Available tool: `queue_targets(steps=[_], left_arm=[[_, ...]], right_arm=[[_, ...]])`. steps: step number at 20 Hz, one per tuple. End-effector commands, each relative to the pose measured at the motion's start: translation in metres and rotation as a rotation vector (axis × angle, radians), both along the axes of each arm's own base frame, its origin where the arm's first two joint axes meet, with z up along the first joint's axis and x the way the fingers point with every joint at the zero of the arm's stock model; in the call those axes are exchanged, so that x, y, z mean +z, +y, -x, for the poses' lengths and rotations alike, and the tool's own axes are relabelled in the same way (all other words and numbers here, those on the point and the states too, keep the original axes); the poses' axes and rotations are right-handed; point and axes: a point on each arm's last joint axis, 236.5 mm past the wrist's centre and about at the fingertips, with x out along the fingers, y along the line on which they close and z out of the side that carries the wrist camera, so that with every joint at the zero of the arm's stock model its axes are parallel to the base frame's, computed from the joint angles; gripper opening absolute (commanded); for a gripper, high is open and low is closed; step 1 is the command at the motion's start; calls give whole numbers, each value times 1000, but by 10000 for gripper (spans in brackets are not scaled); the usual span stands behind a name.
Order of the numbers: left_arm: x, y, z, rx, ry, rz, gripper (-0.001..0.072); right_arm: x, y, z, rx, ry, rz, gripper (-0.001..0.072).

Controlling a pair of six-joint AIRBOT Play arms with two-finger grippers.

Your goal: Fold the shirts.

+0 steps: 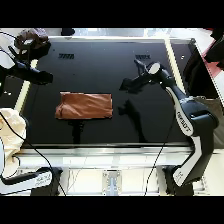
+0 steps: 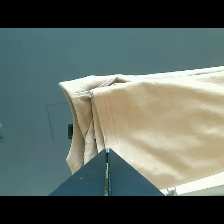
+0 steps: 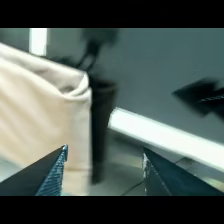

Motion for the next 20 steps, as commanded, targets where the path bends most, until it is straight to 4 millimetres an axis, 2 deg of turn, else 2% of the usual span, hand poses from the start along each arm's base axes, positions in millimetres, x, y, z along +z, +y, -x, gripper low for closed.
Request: queue_targets(steps=[1, 4, 10, 11, 13, 15, 17, 18, 20], left_arm=[[-1, 1, 0, 2, -1, -1, 13], [-1, 1, 0, 2, -1, -1, 13], [-1, 0, 0, 1, -1, -1, 13], [-1, 0, 0, 1, -1, -1, 13], [-1, 0, 0, 1, -1, -1, 13], [-1, 1, 0, 1, -1, -1, 13], [0, 1, 0, 1, -1, -1, 12], [0, 1, 0, 1, -1, -1, 13], [0, 1, 0, 1, -1, -1, 13]], right_arm=[[-29, 43, 27, 20, 215, -242, 625], [-41, 78, 39, 64, 234, -312, 625], [-50, 113, 47, 80, 186, -278, 619], [-50, 119, 52, 93, 188, -277, 536], [-43, 131, 57, 112, 188, -299, 32], [-15, 138, 54, 194, 104, -337, 19], [25, 132, 39, 239, -2, -341, 19], [42, 120, 28, 262, -67, -304, 19], [68, 74, 0, 256, -193, -158, 18]])
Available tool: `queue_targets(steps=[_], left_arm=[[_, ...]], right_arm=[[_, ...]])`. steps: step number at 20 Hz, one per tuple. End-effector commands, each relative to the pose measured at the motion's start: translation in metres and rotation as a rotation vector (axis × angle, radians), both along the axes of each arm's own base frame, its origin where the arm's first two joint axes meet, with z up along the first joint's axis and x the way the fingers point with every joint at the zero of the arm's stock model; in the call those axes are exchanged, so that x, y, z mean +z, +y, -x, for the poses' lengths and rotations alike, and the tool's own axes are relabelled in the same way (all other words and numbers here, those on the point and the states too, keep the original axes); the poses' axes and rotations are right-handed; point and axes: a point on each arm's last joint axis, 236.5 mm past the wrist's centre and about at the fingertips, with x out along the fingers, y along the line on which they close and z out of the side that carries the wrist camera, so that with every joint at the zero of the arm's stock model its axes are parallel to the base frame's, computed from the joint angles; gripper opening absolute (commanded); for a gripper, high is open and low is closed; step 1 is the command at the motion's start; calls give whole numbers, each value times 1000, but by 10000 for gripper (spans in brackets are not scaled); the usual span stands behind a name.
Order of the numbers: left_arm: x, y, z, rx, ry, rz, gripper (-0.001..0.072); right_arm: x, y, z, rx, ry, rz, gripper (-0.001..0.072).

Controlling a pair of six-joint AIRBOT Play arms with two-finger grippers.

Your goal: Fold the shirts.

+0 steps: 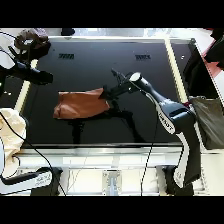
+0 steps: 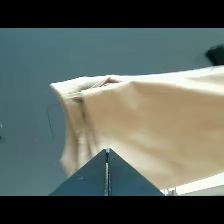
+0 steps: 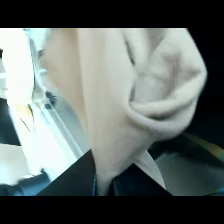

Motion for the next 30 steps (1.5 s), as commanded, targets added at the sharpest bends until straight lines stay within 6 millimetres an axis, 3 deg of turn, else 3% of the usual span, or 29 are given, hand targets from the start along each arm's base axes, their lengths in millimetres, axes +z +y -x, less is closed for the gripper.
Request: queue_targets(steps=[1, 5, 8, 12, 15, 18, 20, 23, 26, 30], left_arm=[[0, 0, 0, 0, 0, -1, 13], [0, 0, 0, 0, 0, -1, 13], [0, 0, 0, 1, 0, 0, 13], [-1, 0, 2, -1, 8, 0, 13], [-4, -1, 9, -7, 40, 1, 13], [-6, -2, 13, -9, 60, 4, 12], [-6, -2, 13, 10, 63, 14, 13], [-6, -2, 13, 12, 63, 15, 13], [-6, -2, 13, 11, 64, 15, 13], [-7, -2, 15, 9, 74, 15, 13]], right_arm=[[48, -67, -39, -31, -227, 168, 19], [88, -206, -79, -242, -320, 356, 19], [110, -306, -73, -374, -286, 416, 18], [130, -437, -29, -543, -216, 598, 18], [164, -537, 11, -771, -214, 696, 18], [193, -614, 79, -975, -165, 742, 19], [211, -650, 126, -1107, -145, 756, 19], [229, -667, 170, -1226, -148, 725, 18], [206, -669, 209, -1248, -23, 767, 18], [147, -653, 239, -1201, 170, 765, 18]])
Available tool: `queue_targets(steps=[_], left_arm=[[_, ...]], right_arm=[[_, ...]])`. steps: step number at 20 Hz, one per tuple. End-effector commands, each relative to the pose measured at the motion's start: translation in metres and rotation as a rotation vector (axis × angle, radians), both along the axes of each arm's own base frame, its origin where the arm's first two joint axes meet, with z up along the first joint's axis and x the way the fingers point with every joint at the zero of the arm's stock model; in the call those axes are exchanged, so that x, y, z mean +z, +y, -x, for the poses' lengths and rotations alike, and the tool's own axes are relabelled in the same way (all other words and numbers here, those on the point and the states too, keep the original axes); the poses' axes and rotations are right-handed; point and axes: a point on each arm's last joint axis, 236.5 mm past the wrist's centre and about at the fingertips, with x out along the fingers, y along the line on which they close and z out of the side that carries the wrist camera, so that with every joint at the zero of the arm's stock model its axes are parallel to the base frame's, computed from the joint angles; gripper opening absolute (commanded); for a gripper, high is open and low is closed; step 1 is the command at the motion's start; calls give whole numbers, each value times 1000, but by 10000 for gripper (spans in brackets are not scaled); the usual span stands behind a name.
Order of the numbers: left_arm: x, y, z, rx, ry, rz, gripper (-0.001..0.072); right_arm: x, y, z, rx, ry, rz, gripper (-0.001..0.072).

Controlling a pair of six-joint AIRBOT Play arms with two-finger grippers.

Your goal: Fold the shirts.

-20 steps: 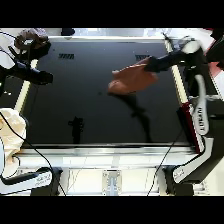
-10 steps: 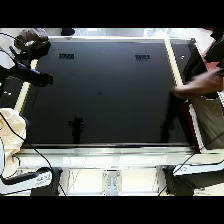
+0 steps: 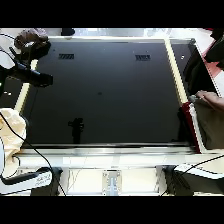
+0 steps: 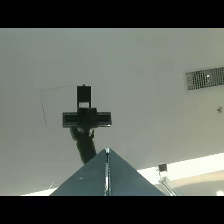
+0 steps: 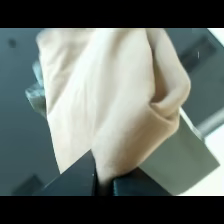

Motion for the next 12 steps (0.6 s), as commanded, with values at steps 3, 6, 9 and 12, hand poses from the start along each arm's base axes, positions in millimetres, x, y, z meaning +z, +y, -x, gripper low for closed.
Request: queue_targets(steps=[3, 6, 9, 12], left_arm=[[-3, -2, 8, -8, 37, 5, 13], [-5, -4, 14, -15, 61, 10, 13], [-6, -5, 14, -12, 64, 12, 13], [-6, -5, 14, -12, 64, 12, 13]], right_arm=[[-77, 21, 58, -49, 240, -150, 27], [-91, 20, 74, -63, 314, -154, 151], [-89, 17, 79, -73, 331, -135, 152], [-78, 20, 78, -70, 316, -127, 153]])
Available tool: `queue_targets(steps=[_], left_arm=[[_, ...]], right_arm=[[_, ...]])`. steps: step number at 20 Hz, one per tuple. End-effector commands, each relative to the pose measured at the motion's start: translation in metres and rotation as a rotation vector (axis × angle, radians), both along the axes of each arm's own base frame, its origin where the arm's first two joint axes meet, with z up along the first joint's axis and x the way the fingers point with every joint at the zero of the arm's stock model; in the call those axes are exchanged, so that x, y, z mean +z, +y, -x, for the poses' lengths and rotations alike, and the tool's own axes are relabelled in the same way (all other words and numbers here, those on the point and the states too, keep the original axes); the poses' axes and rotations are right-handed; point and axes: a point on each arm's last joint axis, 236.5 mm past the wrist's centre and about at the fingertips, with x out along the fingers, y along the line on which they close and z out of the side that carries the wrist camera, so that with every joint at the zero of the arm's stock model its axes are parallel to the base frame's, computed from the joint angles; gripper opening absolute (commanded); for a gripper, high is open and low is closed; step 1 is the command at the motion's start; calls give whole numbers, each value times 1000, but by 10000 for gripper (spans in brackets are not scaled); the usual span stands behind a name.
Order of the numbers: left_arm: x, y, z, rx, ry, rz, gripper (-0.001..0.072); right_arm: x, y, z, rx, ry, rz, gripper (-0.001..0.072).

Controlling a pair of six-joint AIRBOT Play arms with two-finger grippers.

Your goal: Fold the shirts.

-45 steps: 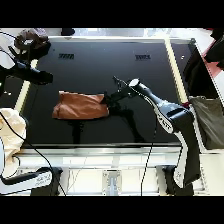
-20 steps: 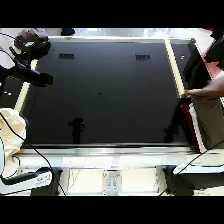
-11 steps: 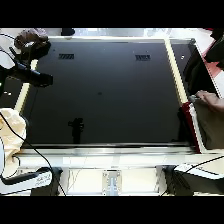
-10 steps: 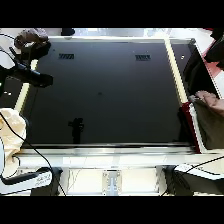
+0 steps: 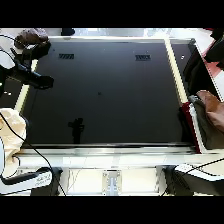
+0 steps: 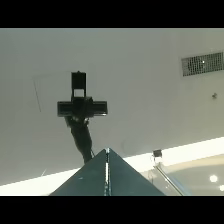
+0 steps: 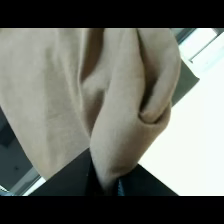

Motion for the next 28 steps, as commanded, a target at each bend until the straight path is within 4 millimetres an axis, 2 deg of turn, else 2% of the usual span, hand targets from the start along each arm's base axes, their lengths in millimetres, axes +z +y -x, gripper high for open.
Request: queue_targets(steps=[1, 2, 3, 4, 6, 7, 8, 9, 11, 12, 13, 15, 17, 21, 24, 28], left_arm=[[0, 0, 1, 0, 4, 1, 13], [0, 0, 1, 0, 4, 1, 13], [0, 0, 1, 0, 4, 0, 13], [0, 0, 1, 0, 4, 0, 13], [0, 0, 1, 0, 4, 0, 13], [0, 0, 1, 0, 5, 1, 13], [0, 0, 1, 0, 4, 1, 13], [0, 0, 1, 0, 4, 1, 14], [0, 0, 1, 0, 5, 1, 13], [-1, 0, 1, 0, 5, 0, 14], [-1, 0, 1, 1, 6, 1, 13], [-1, 0, 2, 2, 8, 2, 13], [1, -7, 1, 27, 13, 45, 13], [1, -9, 1, 26, 12, 52, 13], [1, -9, 2, 26, 13, 52, 13], [1, -9, 1, 26, 12, 52, 13]], right_arm=[[13, 3, 5, 0, 6, 21, 180], [24, 3, 5, 0, -4, 43, 304], [37, 2, 4, -5, -21, 72, 480], [51, 1, 3, -22, -42, 103, 549], [82, 1, -13, -42, -140, 151, 553], [99, 6, -31, -34, -229, 153, 552], [120, 20, -59, 6, -367, 129, 551], [141, 43, -90, 78, -518, 73, 551], [193, 115, -147, 292, -808, -85, 551], [208, 151, -163, 410, -881, -140, 550], [215, 182, -175, 510, -908, -171, 551], [206, 238, -191, 671, -869, -199, 551], [188, 273, -202, 778, -787, -152, 551], [162, 314, -216, 927, -677, -16, 551], [158, 347, -213, 1017, -666, -30, 550], [157, 368, -207, 1067, -663, -54, 550]])
